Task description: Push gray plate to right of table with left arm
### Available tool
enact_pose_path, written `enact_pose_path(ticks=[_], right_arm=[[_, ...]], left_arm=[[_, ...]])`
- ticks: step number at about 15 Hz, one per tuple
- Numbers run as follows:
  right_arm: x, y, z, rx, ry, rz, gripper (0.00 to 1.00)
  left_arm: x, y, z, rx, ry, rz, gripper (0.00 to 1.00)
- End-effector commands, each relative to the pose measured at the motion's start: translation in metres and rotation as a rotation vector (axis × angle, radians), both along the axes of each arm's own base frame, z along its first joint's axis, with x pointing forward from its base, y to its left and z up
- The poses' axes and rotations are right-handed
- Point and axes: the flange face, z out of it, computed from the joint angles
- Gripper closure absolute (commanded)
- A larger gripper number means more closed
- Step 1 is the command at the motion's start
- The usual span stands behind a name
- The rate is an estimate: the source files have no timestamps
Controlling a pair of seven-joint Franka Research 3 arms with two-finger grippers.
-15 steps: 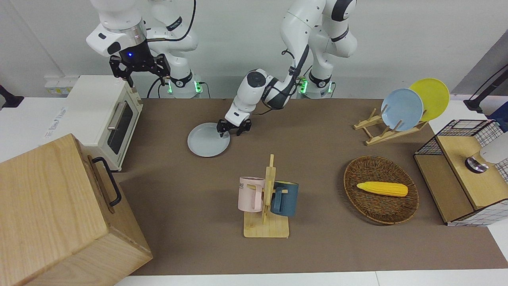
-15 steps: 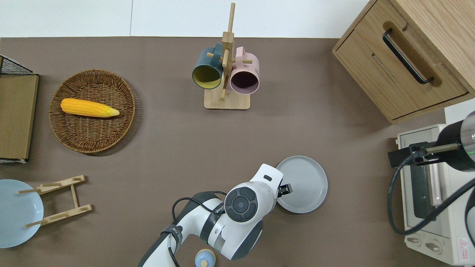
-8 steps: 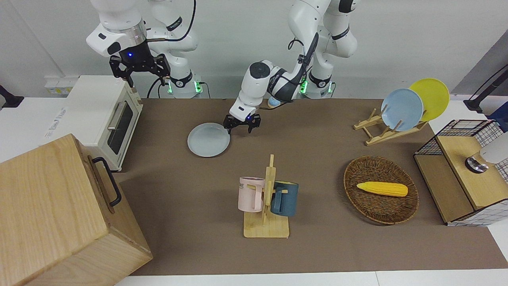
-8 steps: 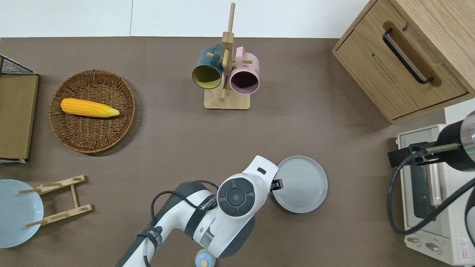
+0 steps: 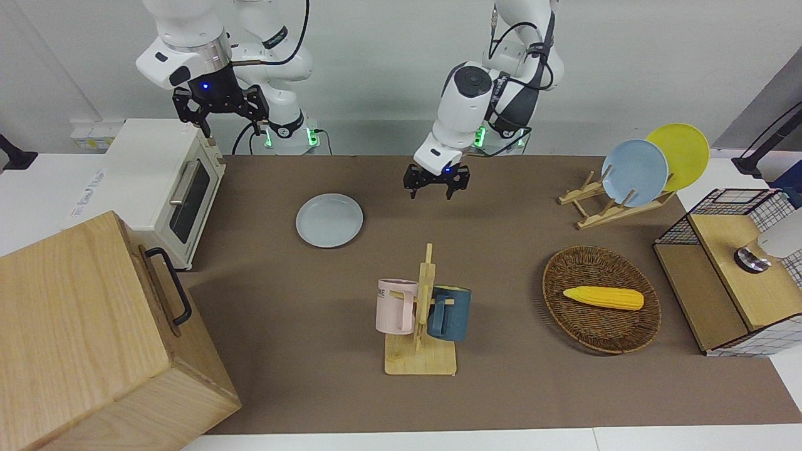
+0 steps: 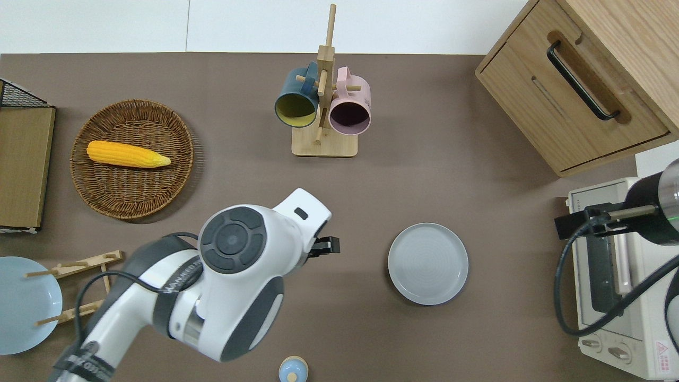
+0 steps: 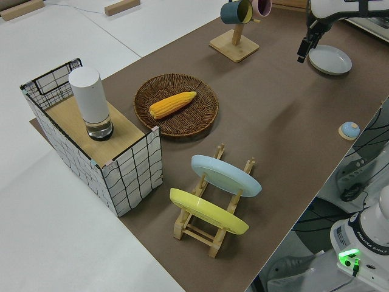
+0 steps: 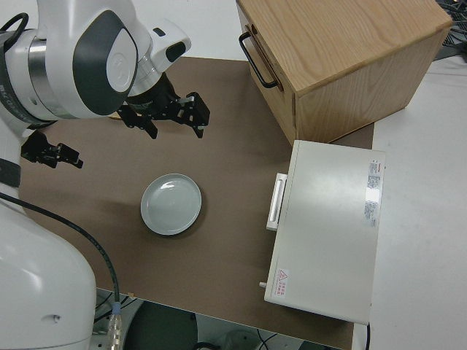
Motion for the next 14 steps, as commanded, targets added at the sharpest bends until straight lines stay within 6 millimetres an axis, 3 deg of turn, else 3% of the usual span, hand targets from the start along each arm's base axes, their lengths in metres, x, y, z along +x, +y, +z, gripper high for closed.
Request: enact_pose_path(ticks=[1, 6, 8, 11, 14], right_arm=[[-0.004, 0.0, 0.003, 0.001, 0.0, 0.007, 0.005], [-0.004, 0.0, 0.003, 0.0, 0.0, 0.006, 0.005], [-0.004, 0.0, 0.003, 0.001, 0.0, 0.007, 0.005], [-0.004, 0.0, 0.003, 0.0, 0.0, 0.006, 0.005], [-0.004, 0.0, 0.003, 0.001, 0.0, 0.007, 0.005]], left_arm=[[0.008, 0.043, 0.01, 0.098, -0.018, -0.058, 0.0], [0.025, 0.091, 0.031, 0.141, -0.049, -0.089, 0.0], [0.039, 0.13, 0.06, 0.141, -0.031, -0.148, 0.0], [0.052, 0.171, 0.094, 0.137, -0.015, -0.17, 0.0], [0.057, 0.192, 0.14, 0.131, -0.034, -0.167, 0.0]])
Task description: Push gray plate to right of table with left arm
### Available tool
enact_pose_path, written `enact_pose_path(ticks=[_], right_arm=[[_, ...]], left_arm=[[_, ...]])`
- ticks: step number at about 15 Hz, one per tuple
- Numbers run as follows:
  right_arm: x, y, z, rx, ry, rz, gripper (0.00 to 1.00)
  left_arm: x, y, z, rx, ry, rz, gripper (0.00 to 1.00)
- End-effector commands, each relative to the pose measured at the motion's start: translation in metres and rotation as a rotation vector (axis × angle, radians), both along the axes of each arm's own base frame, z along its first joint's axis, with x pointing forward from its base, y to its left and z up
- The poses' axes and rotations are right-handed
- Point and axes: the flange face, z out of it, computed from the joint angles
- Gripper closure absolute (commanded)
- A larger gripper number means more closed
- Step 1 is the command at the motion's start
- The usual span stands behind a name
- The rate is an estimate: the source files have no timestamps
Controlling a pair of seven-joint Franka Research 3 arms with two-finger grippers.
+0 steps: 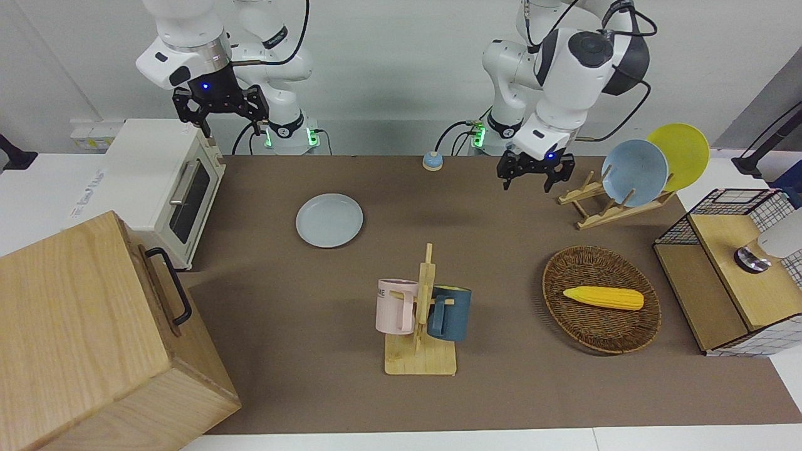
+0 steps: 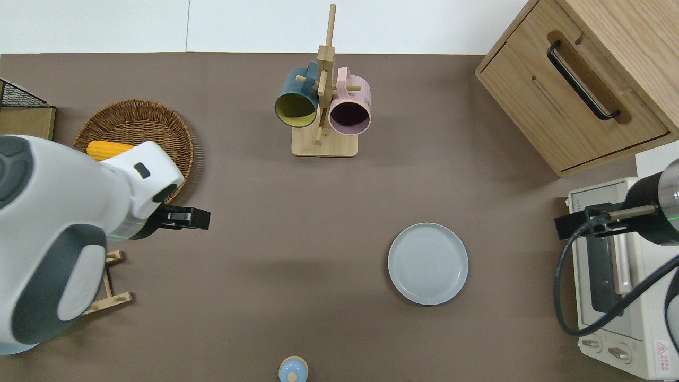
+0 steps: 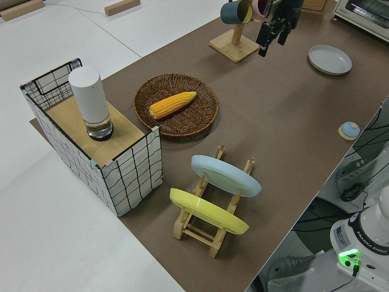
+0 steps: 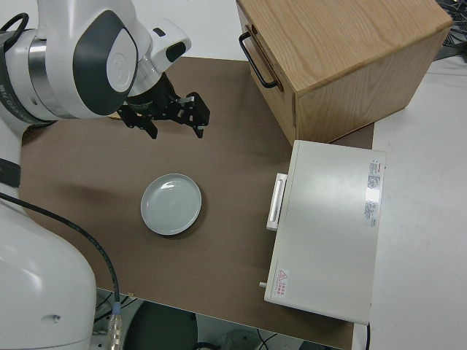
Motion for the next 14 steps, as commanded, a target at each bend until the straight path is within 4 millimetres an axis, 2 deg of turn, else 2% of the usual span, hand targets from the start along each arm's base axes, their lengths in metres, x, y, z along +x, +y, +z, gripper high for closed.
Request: enact_pose_path(ticks=[1, 6, 14], right_arm=[[-0.004, 0.0, 0.003, 0.001, 0.0, 0.007, 0.005], [-0.004, 0.0, 0.004, 0.0, -0.002, 0.006, 0.005], [-0.004, 0.0, 0.003, 0.0, 0.0, 0.006, 0.005]], left_arm=[[0.002, 0.014, 0.057, 0.016, -0.016, -0.013, 0.0], [0.0, 0.03, 0.086, 0.002, -0.043, 0.016, 0.0], [-0.002, 0.028, 0.089, -0.002, -0.05, 0.013, 0.0]])
